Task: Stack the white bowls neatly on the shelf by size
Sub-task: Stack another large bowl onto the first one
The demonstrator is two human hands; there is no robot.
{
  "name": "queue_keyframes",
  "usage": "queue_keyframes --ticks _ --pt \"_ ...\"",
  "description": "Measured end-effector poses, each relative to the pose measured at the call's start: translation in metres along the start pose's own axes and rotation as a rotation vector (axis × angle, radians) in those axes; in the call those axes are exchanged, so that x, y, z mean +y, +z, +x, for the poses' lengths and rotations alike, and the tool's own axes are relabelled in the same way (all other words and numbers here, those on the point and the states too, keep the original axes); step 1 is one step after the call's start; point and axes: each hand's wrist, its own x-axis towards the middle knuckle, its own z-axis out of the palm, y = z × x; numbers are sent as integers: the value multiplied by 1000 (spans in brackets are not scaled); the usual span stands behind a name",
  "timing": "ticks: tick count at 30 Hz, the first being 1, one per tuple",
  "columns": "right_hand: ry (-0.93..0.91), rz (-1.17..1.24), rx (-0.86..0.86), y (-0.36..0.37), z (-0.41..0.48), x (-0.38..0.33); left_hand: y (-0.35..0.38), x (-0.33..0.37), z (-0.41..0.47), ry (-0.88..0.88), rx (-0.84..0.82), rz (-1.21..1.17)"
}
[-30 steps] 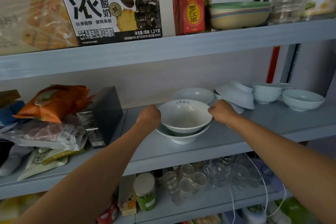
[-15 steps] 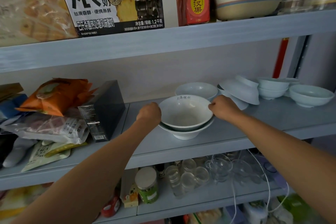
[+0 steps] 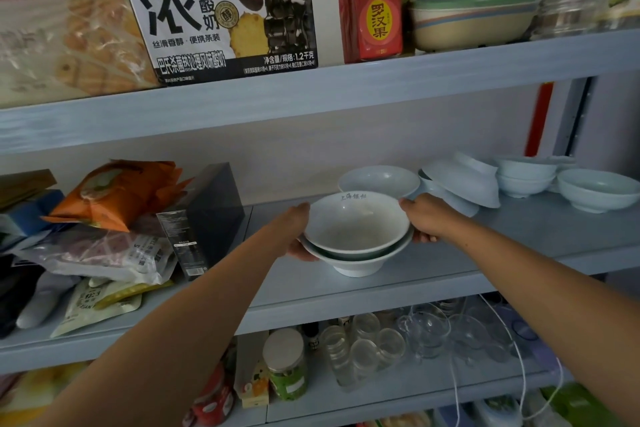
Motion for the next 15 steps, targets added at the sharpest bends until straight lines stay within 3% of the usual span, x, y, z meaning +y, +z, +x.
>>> queue_keyframes --ticks 15 --pt "14 165 -151 40 13 -44 -42 -7 8 -45 120 -257"
